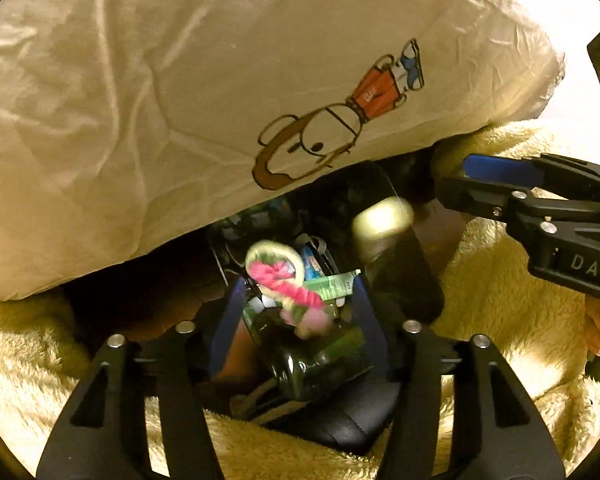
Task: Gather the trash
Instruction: 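Carry the toy and yellow bottle down into the bin and open both tools, then grasp the blue cloth rag with the left tool while the right grasps the black spool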
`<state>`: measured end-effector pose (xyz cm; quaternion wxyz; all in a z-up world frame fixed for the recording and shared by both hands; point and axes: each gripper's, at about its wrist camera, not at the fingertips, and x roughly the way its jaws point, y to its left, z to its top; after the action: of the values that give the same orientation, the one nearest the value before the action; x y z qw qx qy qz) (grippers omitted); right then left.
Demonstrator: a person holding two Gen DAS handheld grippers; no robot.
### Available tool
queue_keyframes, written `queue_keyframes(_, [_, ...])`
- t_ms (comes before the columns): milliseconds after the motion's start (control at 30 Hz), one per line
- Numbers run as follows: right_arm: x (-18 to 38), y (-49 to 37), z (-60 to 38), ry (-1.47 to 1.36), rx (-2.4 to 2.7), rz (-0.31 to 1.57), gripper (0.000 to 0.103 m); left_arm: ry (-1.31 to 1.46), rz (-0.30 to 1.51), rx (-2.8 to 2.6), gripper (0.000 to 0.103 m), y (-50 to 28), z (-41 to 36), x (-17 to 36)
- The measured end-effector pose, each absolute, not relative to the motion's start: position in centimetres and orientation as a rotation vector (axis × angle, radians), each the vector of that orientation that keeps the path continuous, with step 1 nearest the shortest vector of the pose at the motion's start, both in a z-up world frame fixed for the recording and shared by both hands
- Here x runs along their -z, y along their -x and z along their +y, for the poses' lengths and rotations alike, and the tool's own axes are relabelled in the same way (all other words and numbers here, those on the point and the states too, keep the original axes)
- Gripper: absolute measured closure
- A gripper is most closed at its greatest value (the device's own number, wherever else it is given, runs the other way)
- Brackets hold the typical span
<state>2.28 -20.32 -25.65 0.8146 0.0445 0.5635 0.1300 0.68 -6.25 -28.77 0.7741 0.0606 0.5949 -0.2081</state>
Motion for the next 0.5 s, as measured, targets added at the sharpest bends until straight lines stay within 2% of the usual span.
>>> queue_keyframes(200, [24.6,-3.2,-22.1,-0.128,-0.264,1.167,0.037,-0.135,1.225,0.389,0.027,-0.8,-5.5,26.6])
queue_keyframes(267, [23.9,-3.3,-22.5,-0.155,-0.258,1.144,0.026,-0.135,1.190,0.372,0.023,-0.7,-5.0,25.2])
queue_keyframes(333, [22.7,-3.3,-22.9,-0.168,-0.248,1.106,0.020,-0.137,1.152,0.357,0.020,-0.6,-4.6,23.4])
queue_keyframes(500, [18.3,-3.3,-22.8,-0.163,-0.263,0.989,0.012,-0.101,1.059,0.336,0.014,-1.1,-2.5,19.1])
